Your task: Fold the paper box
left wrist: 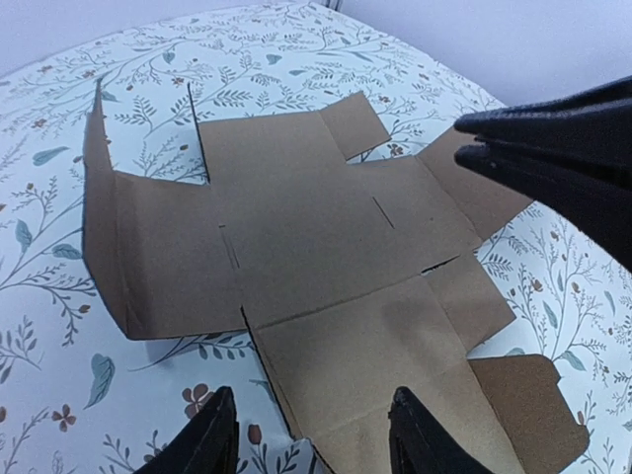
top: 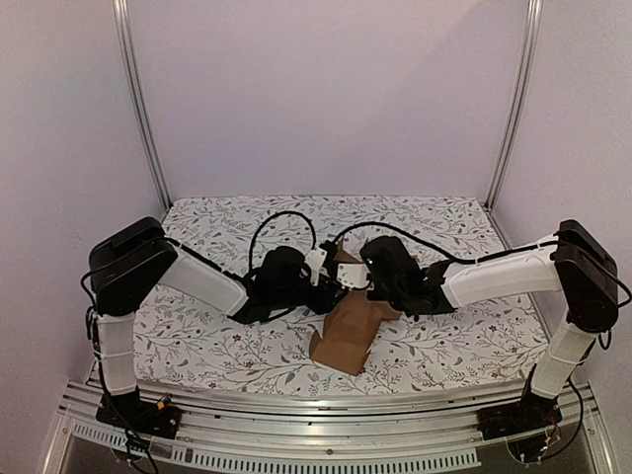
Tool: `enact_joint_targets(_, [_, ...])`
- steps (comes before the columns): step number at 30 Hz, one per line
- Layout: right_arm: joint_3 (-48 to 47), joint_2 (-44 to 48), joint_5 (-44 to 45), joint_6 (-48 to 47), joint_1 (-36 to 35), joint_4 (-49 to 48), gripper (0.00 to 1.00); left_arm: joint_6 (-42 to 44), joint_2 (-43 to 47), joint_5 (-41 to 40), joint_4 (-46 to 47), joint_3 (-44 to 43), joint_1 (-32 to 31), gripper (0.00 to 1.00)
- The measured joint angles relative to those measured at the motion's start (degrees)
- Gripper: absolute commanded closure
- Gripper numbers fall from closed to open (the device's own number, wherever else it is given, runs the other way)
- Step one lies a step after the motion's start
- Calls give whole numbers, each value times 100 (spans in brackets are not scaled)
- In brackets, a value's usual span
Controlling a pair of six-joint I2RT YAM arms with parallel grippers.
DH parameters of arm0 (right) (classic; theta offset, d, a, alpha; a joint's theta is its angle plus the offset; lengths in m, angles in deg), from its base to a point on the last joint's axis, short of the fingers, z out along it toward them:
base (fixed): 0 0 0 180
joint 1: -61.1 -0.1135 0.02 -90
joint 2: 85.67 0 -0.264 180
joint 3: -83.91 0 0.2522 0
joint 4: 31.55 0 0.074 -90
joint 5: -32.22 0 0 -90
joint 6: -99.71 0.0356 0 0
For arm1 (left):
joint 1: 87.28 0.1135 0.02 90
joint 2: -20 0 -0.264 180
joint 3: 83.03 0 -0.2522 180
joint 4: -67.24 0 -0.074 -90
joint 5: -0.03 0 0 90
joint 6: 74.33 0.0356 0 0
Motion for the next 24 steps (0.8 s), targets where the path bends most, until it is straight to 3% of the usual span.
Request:
enact_joint_targets(4, [-647,170,-774,678,350,1381,72,-120,96,70,-31,55,48,41])
enact_joint_targets(7, [-1276,363,-1523,1370,1010,2173,65,-413,339,44,-361,59,166,37])
enact_joint_targets(9, [-1515,509,-1912,1805,1493,2487,54,-599,531,-20,-737,-46,332,35])
enact_joint_targets(12, [-1615,621,-2258,2280,2017,2848,38,-721,595,-181,-1504,-632,560,32])
enact_joint_targets(16, [-1622,619,-2754,2761,2323,3412,20,-632,238,-201,-2839,-2175,743,32])
enact_joint_targets(20, [-1622,621,-3381,3150,2643,3783,17,-492,-490,-90,-3825,-3534,767,47])
enact_joint_targets(24, [-1617,640,-3886,3388,3086,4009,18,-411,-1174,17,-4712,-4269,765,64])
